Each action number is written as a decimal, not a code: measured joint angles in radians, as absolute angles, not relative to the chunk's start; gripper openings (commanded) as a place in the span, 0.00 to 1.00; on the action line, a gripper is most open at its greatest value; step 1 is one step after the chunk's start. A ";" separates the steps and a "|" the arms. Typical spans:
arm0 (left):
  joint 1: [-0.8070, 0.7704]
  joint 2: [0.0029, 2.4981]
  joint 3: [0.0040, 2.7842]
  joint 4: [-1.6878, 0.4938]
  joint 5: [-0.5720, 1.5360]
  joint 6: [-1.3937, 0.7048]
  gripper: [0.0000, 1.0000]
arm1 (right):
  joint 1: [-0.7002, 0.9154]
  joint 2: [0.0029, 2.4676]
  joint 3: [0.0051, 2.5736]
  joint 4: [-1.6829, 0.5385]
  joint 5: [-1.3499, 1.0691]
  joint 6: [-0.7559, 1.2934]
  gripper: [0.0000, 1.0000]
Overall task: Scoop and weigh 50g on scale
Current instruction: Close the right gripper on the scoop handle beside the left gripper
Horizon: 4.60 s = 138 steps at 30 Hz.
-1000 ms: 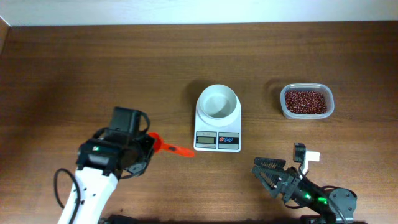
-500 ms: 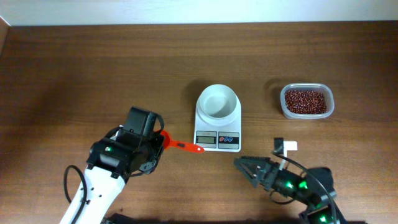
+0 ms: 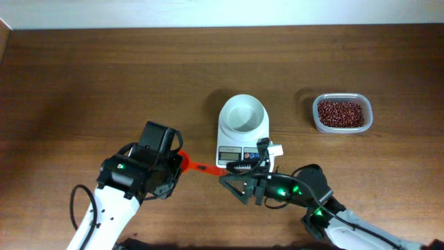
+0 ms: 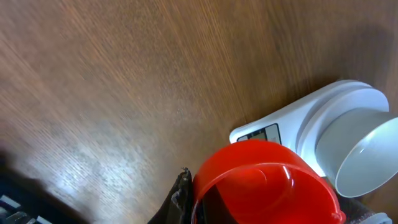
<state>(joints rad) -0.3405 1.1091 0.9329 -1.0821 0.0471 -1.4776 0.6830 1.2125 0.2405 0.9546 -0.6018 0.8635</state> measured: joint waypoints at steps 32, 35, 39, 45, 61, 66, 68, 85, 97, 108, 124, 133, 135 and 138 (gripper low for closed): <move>-0.551 1.220 0.933 -0.971 0.079 -1.478 0.00 | 0.695 1.249 0.241 0.881 -0.565 1.044 0.38; -0.556 1.221 0.933 -0.962 0.079 -1.478 0.00 | 0.695 1.249 0.241 0.878 -0.564 1.044 0.36; -0.557 1.221 0.933 -0.953 0.079 -1.487 0.00 | 0.695 1.249 0.241 0.851 -0.565 1.045 0.32; -0.557 1.221 0.933 -0.952 0.079 -1.498 0.00 | 0.695 1.249 0.241 0.838 -0.565 1.052 0.30; -0.598 1.221 0.933 -0.949 0.071 -1.512 0.00 | 0.695 1.249 0.241 0.837 -0.566 1.097 0.20; -0.599 1.221 0.933 -0.949 0.071 -1.512 0.00 | 0.695 1.249 0.241 0.836 -0.566 1.097 0.20; -0.599 1.221 0.933 -0.949 0.071 -1.512 0.00 | 0.695 1.249 0.241 0.836 -0.566 1.097 0.20; -0.599 1.221 0.933 -0.953 0.071 -1.511 0.00 | 0.696 1.249 0.241 0.797 -0.564 1.097 0.24; -0.599 1.221 0.933 -0.956 0.070 -1.492 0.00 | 0.696 1.249 0.241 0.814 -0.564 1.097 0.24; -0.607 1.221 0.933 -0.956 0.062 -1.481 0.00 | 0.696 1.249 0.241 0.815 -0.565 1.098 0.20; -0.613 1.221 0.933 -0.965 0.052 -1.473 0.00 | 0.696 1.249 0.241 0.815 -0.564 1.099 0.20; -0.613 1.221 0.933 -0.968 0.051 -1.460 0.00 | 0.696 1.249 0.241 0.815 -0.557 1.099 0.20; -0.613 1.221 0.933 -0.970 0.045 -1.454 0.00 | 0.696 1.249 0.241 0.815 -0.557 1.099 0.19; -0.613 1.221 0.933 -0.960 0.041 -1.443 0.00 | 0.696 1.249 0.241 0.815 -0.557 1.099 0.19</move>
<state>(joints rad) -0.6132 1.2205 0.9329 -0.9600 0.0406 -1.4425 0.6956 1.2488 0.2413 0.8150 -0.5568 1.0988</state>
